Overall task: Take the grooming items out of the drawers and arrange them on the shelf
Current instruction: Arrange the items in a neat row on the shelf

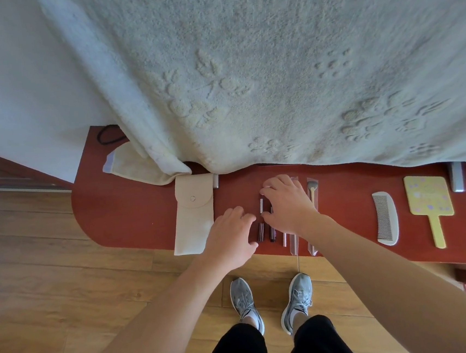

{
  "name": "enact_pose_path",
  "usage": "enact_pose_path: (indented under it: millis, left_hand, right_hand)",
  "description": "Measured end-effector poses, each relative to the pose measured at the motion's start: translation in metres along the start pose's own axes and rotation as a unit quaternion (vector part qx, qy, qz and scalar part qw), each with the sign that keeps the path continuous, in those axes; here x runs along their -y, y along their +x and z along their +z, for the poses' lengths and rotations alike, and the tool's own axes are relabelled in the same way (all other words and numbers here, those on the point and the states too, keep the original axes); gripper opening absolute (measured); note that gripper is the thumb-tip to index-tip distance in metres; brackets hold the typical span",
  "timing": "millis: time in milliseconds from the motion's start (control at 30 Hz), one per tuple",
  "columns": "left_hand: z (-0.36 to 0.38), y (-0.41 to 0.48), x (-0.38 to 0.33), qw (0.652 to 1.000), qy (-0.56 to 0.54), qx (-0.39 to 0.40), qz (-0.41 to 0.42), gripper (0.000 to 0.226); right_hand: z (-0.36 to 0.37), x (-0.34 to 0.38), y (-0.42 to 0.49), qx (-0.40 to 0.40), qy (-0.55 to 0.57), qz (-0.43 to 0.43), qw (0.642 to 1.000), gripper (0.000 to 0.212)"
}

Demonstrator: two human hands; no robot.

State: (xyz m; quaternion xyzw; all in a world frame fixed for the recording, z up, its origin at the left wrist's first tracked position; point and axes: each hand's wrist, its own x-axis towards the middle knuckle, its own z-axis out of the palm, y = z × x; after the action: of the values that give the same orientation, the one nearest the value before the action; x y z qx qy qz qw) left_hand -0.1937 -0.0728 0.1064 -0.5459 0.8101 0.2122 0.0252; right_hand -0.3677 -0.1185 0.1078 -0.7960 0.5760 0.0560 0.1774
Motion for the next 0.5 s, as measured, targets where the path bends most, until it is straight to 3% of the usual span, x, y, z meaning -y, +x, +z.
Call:
enact_pose_path:
  millis: [167,500]
  left_hand:
    - [-0.021,-0.008,0.007,1.000,0.004,-0.013,-0.025,0.056]
    - [-0.051,-0.024,0.031,0.978,0.071,-0.047,-0.188,0.051]
  right_hand:
    - [-0.022,-0.005,-0.012,-0.010,0.013,0.002,1.000,0.055]
    - [-0.050,-0.023,-0.052,0.003,0.018,0.066,0.998,0.066]
